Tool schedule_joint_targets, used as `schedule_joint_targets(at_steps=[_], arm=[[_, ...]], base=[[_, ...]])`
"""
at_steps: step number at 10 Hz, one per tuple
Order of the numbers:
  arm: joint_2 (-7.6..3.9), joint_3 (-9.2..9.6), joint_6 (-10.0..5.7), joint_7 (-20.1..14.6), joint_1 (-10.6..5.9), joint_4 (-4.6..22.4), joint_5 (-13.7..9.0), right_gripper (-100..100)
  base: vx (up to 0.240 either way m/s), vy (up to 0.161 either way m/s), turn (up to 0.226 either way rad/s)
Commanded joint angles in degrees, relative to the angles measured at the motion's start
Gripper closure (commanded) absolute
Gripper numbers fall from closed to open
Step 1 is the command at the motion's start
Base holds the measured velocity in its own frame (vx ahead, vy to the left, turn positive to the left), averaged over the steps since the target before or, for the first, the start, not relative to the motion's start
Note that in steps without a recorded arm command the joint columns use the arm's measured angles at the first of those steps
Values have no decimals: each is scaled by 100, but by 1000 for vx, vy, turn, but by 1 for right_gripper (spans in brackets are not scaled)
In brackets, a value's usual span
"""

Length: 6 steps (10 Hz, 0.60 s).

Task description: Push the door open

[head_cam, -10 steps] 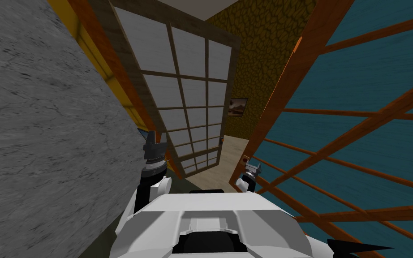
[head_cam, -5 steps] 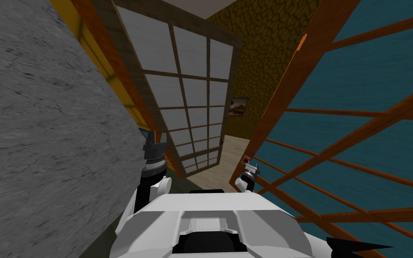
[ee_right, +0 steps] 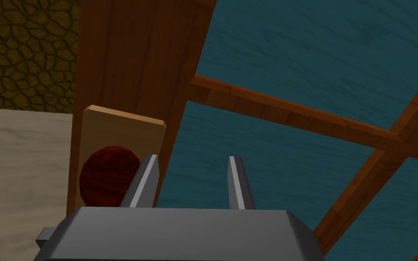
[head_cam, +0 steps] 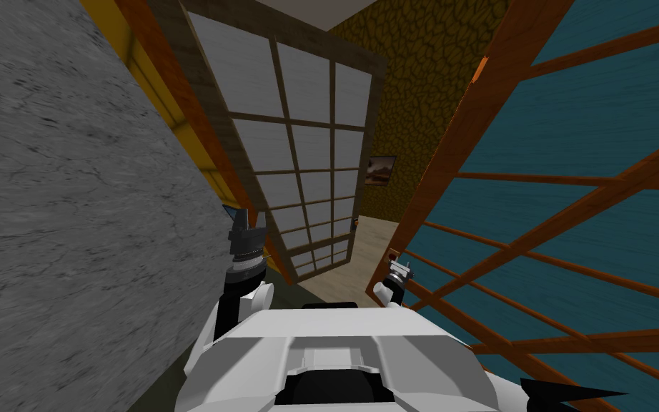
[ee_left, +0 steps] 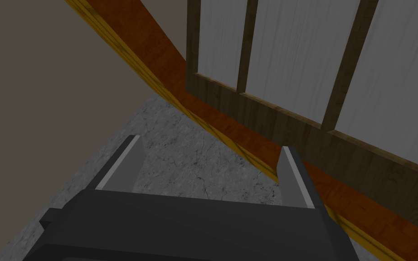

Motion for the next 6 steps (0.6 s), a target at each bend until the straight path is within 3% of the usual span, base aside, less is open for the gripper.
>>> schedule_joint_targets(at_steps=[1, 6], arm=[[142, 84, 108, -286, -91, 13, -147, -100], [251, 106, 120, -959, -201, 111, -468, -100]], base=[[-32, 46, 13], [-18, 31, 3]])
